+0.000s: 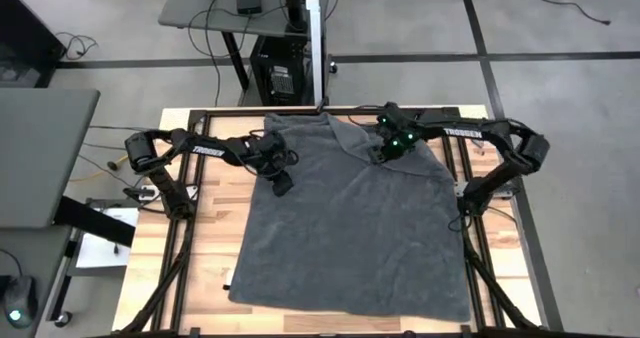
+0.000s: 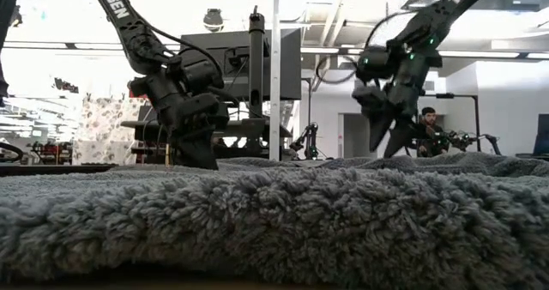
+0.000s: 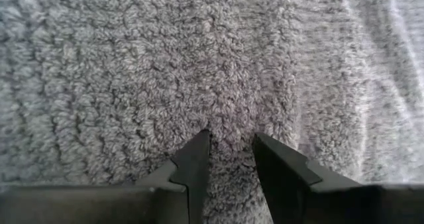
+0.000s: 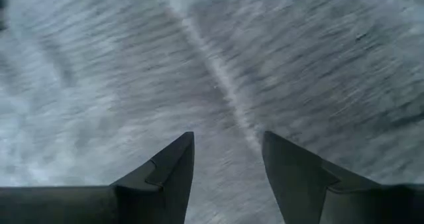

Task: Roll towel
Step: Fold the black towel

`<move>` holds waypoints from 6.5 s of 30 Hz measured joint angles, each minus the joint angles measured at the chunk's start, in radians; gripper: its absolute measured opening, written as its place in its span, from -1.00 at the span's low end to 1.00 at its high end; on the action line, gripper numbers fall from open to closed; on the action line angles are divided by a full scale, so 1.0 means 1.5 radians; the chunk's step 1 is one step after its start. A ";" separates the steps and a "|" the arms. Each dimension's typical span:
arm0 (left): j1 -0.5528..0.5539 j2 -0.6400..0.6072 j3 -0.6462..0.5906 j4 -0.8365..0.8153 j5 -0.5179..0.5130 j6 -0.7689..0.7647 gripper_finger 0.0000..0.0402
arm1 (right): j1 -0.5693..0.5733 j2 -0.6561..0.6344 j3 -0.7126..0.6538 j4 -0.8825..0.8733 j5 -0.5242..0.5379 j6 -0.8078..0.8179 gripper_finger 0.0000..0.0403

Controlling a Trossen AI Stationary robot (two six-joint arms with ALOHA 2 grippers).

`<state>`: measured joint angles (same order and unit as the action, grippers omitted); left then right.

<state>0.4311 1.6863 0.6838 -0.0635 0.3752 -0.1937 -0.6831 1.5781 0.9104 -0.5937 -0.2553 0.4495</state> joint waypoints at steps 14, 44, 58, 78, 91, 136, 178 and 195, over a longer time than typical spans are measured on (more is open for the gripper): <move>-0.076 -0.002 -0.017 -0.012 -0.003 -0.061 -0.47 | -0.321 -0.014 0.101 -0.067 0.049 -0.219 -0.31; -0.129 -0.006 0.011 -0.097 -0.004 -0.099 -0.47 | -0.281 0.095 0.089 -0.082 0.211 -0.400 -0.40; -0.136 -0.049 0.040 -0.205 -0.009 -0.115 -0.47 | -0.277 0.044 0.166 -0.143 0.070 -0.375 -0.47; 0.144 -0.074 0.097 -0.244 -0.235 0.046 -0.47 | 0.139 -0.084 0.035 -0.184 0.027 -0.161 -0.47; 0.298 -0.026 0.099 -0.296 -0.270 0.150 -0.47 | 0.377 -0.086 -0.089 -0.088 0.033 0.082 -0.47; -0.700 0.020 0.145 -0.330 -0.254 -0.415 -0.47 | 0.902 -0.088 -0.195 0.200 0.192 0.285 -0.47; -0.405 -0.338 0.064 -0.578 -0.380 -0.556 -0.47 | 0.573 -0.171 -0.066 -0.124 0.289 0.356 -0.47; 0.119 -0.285 -0.076 -0.348 -0.321 -0.243 -0.47 | 0.212 -0.023 -0.111 0.008 0.180 0.237 -0.47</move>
<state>0.6094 1.2591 0.5694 -0.5858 -0.1060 -0.5589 -0.3658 1.5433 0.7441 -0.5815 0.0152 0.8053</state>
